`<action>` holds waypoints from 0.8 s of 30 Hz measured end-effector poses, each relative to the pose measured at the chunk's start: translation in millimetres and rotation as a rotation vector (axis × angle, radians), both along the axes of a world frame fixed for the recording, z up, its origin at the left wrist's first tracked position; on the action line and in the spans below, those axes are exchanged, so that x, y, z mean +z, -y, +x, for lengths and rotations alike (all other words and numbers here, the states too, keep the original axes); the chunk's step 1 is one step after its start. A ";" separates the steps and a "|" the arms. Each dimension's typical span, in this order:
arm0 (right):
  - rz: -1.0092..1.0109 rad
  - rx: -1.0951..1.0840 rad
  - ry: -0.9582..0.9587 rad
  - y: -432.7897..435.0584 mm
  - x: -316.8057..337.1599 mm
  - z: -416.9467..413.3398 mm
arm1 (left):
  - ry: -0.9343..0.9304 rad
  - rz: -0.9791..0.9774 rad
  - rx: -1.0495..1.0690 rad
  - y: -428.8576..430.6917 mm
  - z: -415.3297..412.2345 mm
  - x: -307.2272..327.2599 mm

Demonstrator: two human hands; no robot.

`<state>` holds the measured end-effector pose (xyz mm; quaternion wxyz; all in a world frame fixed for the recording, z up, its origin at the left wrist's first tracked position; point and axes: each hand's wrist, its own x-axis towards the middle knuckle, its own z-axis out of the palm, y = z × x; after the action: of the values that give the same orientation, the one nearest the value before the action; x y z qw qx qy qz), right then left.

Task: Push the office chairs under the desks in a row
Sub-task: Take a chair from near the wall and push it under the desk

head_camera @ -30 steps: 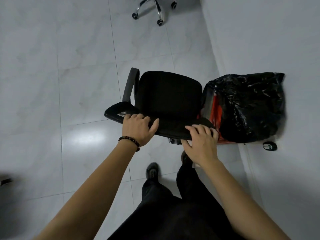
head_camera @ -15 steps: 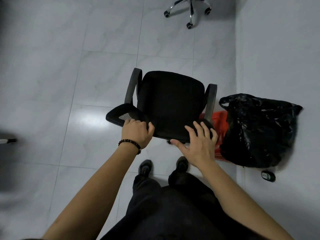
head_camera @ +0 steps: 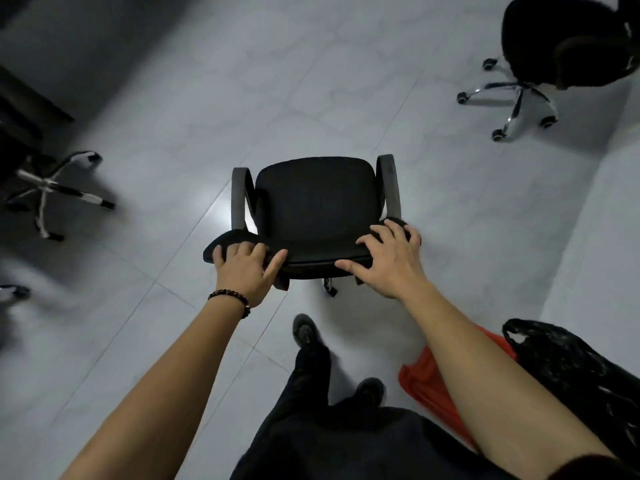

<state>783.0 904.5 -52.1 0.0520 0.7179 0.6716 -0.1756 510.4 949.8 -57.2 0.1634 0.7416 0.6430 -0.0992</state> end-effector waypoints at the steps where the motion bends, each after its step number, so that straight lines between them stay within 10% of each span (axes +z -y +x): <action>1: 0.014 0.031 0.003 -21.5 -0.7 -8.9 | 0.012 0.002 0.044 -12.2 -10.7 -1.3; 24: 0.202 0.518 -0.060 -465.4 -18.1 -223.2 | -0.030 0.060 0.593 -308.9 -197.1 -5.9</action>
<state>559.8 1369.9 -70.2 0.0034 0.5183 0.8481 -0.1098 313.3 1258.7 -63.0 0.1537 0.5242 0.8367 -0.0388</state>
